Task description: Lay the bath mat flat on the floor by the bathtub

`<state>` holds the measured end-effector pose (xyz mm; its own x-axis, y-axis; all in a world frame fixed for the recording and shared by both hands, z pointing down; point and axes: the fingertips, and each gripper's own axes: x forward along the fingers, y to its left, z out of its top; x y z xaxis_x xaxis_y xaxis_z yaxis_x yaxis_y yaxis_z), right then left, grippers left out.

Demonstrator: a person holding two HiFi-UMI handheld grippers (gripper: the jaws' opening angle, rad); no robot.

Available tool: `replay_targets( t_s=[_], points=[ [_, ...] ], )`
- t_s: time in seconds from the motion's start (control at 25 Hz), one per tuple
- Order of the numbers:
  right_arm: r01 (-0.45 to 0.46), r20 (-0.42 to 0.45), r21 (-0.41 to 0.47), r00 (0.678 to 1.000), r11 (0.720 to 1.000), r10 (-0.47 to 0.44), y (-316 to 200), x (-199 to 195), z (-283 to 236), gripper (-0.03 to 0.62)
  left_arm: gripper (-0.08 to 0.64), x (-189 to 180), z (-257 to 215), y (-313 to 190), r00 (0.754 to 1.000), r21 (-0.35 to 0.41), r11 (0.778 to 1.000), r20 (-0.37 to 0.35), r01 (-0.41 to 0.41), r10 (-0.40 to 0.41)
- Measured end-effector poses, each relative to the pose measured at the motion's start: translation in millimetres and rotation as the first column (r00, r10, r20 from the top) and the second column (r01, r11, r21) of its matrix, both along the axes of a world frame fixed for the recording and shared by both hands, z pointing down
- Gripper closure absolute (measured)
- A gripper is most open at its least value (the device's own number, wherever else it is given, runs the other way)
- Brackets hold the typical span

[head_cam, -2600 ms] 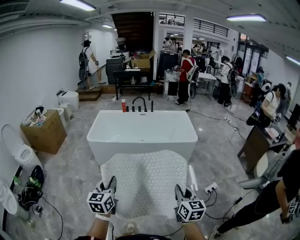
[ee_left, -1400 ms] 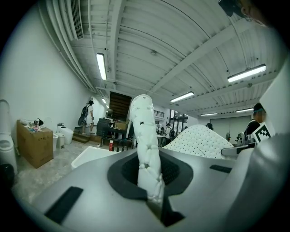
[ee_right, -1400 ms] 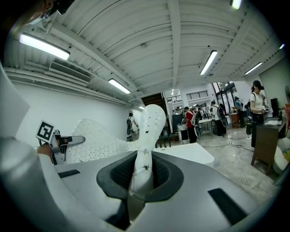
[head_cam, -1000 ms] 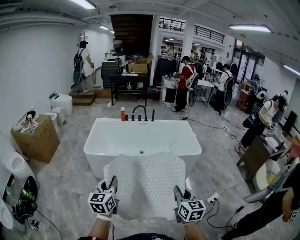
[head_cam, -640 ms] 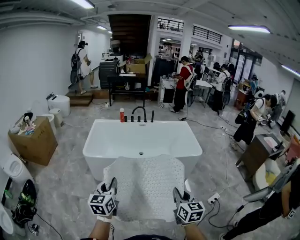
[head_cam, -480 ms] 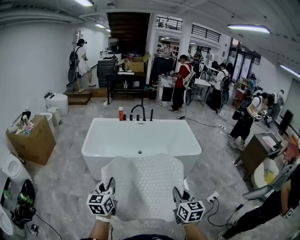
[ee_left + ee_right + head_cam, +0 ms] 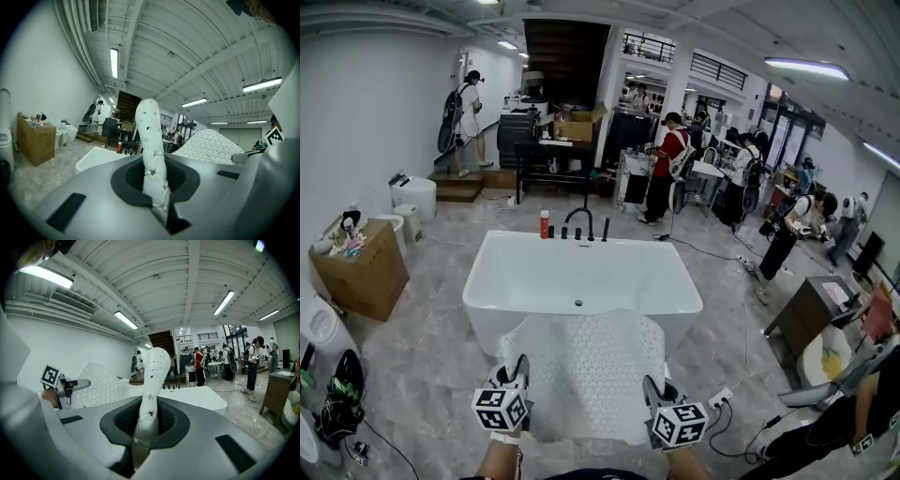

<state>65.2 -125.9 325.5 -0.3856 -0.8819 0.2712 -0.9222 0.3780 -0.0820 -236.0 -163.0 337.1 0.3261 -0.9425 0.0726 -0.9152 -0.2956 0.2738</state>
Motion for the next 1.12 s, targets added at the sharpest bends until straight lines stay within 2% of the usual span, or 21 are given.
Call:
replay_targets(
  t_s=[0.44, 0.76, 1.12],
  points=[
    [0.031, -0.025, -0.012, 0.999, 0.999, -0.031, -4, -17, -2, 0.543, 0.525, -16, 1, 5, 0.999, -0.001, 1.000, -0.023, 0.022, -0.022],
    [0.039, -0.006, -0.013, 0.999, 0.999, -0.039, -10, -24, 1, 0.543, 0.525, -32, -5, 1, 0.999, 0.002, 0.999, 0.003, 0.042, -0.042],
    [-0.002, 0.008, -0.020, 1.000, 1.000, 0.002, -17, -2, 5, 0.543, 0.525, -13, 2, -18, 1.000, -0.016, 1.000, 0.003, 0.013, -0.013]
  ],
)
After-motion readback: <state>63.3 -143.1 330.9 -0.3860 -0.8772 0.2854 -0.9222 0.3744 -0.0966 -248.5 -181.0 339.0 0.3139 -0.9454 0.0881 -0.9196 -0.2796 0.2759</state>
